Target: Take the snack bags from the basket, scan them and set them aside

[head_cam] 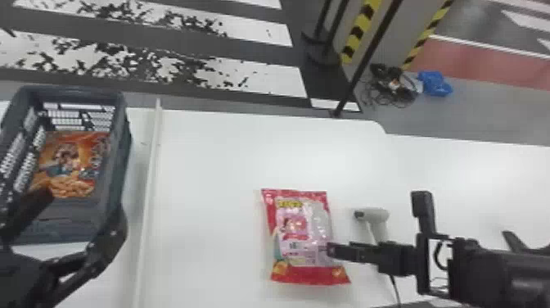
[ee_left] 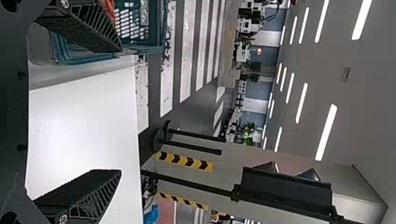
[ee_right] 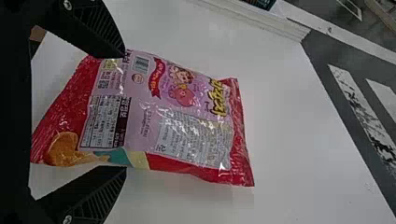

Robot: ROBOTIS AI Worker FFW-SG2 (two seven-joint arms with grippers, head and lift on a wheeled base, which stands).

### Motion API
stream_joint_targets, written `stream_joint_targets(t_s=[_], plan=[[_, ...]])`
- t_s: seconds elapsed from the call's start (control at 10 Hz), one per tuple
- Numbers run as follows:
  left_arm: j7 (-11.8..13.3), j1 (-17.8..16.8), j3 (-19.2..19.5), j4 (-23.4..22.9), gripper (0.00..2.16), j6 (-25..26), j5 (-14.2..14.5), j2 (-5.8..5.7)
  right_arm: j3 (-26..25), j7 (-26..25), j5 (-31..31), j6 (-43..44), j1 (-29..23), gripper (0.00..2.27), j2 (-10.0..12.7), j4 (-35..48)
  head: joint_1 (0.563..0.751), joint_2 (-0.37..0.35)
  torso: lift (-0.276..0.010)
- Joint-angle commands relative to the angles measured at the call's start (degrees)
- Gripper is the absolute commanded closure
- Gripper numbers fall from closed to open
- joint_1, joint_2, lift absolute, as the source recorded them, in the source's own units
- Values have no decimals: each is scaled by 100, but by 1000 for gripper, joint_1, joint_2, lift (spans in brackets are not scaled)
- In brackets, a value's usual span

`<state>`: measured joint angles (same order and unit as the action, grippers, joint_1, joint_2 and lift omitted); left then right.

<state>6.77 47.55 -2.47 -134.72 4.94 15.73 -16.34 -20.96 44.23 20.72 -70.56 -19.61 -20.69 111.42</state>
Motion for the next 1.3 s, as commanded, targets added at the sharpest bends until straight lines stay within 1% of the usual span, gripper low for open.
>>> stream_joint_targets(t_s=[0.0, 0.2, 0.4, 0.5, 0.6, 0.7, 0.8, 0.9, 1.0, 1.1, 1.2], plan=[[0, 26, 18, -1, 66, -5, 0, 8, 285, 191, -226, 63, 335, 66, -102, -480, 695, -246, -75], [0, 61, 27, -1, 66, 12, -9, 34, 698, 270, -463, 309, 572, 66, -287, -867, 695, -230, -75], [-9, 88, 27, -1, 66, 12, -44, 78, 997, 340, -560, 503, 704, 70, -463, -1210, 695, -229, -75], [-9, 88, 18, 8, 66, 12, -61, 105, 1112, 419, -622, 573, 731, 242, -472, -1307, 695, -231, -75], [-9, 44, -26, 8, 66, 118, -123, 140, 1164, 446, -630, 731, 731, 826, -454, -1350, 695, -228, -75], [-18, -9, -78, 25, 66, 153, -132, 149, 1173, 384, -613, 731, 731, 1555, -436, -1333, 695, -226, -75], [-44, -62, -114, 43, 66, 241, -167, 175, 1199, 50, -727, 591, 590, 1595, -436, -1043, 695, -226, -75], [-88, -123, -149, 60, 66, 469, -211, 201, 1173, -82, -753, 415, 520, 1656, -436, -814, 695, -234, -75], [-123, -150, -166, 60, 66, 469, -220, 193, 1068, -82, -622, 362, 484, 1656, -428, -709, 695, -243, -75], [-123, -185, -175, 69, 66, 469, -220, 193, 892, -82, -490, 274, 335, 1656, -392, -410, 695, -244, -75], [-123, -211, -184, 69, 66, 504, -211, 193, 628, -82, -288, -25, 221, 1656, -348, 56, 695, -242, -75]])
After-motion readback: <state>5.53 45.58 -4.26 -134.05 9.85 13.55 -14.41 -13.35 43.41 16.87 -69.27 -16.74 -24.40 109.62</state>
